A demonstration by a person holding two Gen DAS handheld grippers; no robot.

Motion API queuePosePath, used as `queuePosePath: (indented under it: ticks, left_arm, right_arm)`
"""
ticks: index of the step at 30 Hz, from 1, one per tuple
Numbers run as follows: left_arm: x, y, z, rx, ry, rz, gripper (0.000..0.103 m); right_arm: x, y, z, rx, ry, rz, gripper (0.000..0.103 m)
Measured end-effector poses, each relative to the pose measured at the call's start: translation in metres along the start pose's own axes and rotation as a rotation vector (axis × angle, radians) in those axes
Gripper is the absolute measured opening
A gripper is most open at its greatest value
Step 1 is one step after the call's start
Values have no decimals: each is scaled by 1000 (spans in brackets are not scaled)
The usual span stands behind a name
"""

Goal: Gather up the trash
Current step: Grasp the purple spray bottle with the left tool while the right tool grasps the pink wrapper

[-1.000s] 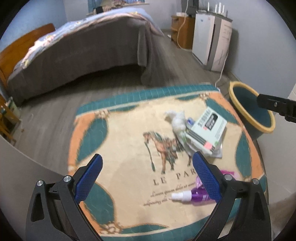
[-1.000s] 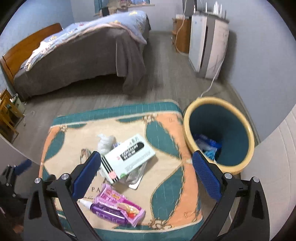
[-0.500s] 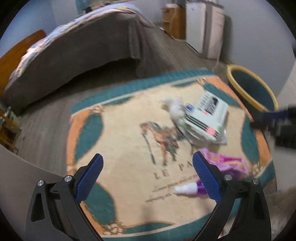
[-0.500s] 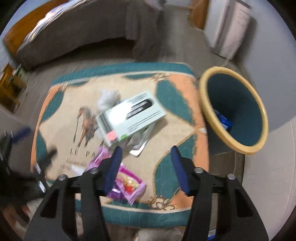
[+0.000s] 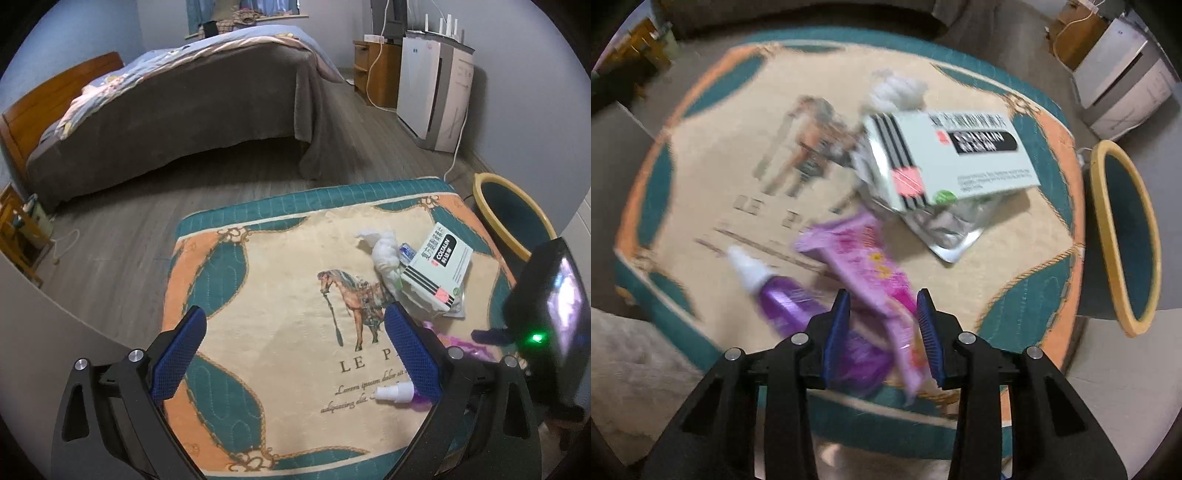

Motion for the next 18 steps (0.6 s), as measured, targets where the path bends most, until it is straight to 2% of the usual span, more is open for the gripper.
queuePosePath:
  ticks: [2, 6, 9, 11, 13, 15, 18]
  left_arm:
    - [0, -1, 0, -5, -8, -4, 97]
    - [0, -3, 5, 9, -31, -10, 96]
    - [1, -8, 20, 29, -91, -24, 95]
    - [4, -12, 33, 72, -119, -34, 94]
    - [10, -18, 49, 118, -158, -54, 94]
    - [14, -23, 65, 161, -203, -72, 92]
    - [19, -32, 89, 256, -253, -98, 84]
  right_arm:
    - [3, 1, 3, 16, 10, -13, 12]
    - [-19, 8, 8, 54, 51, 31, 9]
    - [-53, 15, 17, 67, 58, 88, 9]
    - [-79, 20, 30, 59, 27, 141, 9]
    - [-94, 22, 43, 91, 44, 174, 9]
    - [-100, 20, 59, 139, 55, 193, 9]
    - [-98, 19, 70, 206, 95, 194, 9]
Point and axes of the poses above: each gripper's, at about its wrist camera, not at the fingertips, and x roughly the way its jaws point, z to its right, y to its top, the point moved 6 cm from there along x, roughly the way its jaws point, and after that the axes turned 3 degrees about x, right-handed, at the moved point
